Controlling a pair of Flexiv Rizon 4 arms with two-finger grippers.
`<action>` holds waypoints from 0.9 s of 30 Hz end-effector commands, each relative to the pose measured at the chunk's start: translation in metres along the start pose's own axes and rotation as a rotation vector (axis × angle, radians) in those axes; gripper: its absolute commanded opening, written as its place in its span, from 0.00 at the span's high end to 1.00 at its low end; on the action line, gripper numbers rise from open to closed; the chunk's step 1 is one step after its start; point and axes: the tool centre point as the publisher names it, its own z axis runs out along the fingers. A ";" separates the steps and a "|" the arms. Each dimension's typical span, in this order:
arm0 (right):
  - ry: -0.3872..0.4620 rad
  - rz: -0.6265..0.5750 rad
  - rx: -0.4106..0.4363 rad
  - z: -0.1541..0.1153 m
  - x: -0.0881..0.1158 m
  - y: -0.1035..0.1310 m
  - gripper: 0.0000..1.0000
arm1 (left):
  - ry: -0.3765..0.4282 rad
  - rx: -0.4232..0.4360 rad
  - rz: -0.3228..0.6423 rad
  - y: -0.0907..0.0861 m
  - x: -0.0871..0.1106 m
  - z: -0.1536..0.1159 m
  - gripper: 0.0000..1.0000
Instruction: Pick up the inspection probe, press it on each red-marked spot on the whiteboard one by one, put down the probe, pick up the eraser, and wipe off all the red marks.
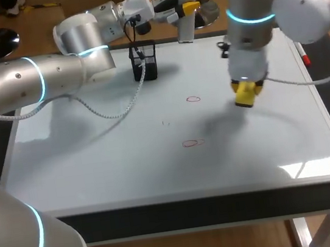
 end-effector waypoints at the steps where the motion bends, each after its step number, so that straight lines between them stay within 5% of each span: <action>1: 0.071 -0.044 -0.001 0.005 -0.039 0.006 1.00 | 0.003 0.000 -0.001 -0.001 -0.001 0.000 1.00; 16: 0.036 -0.258 -0.026 0.018 -0.127 -0.008 1.00 | 0.003 0.000 -0.001 -0.001 -0.001 0.000 1.00; 27: 0.049 -0.349 -0.043 0.028 -0.168 -0.008 1.00 | 0.003 0.000 -0.001 -0.001 -0.001 0.000 1.00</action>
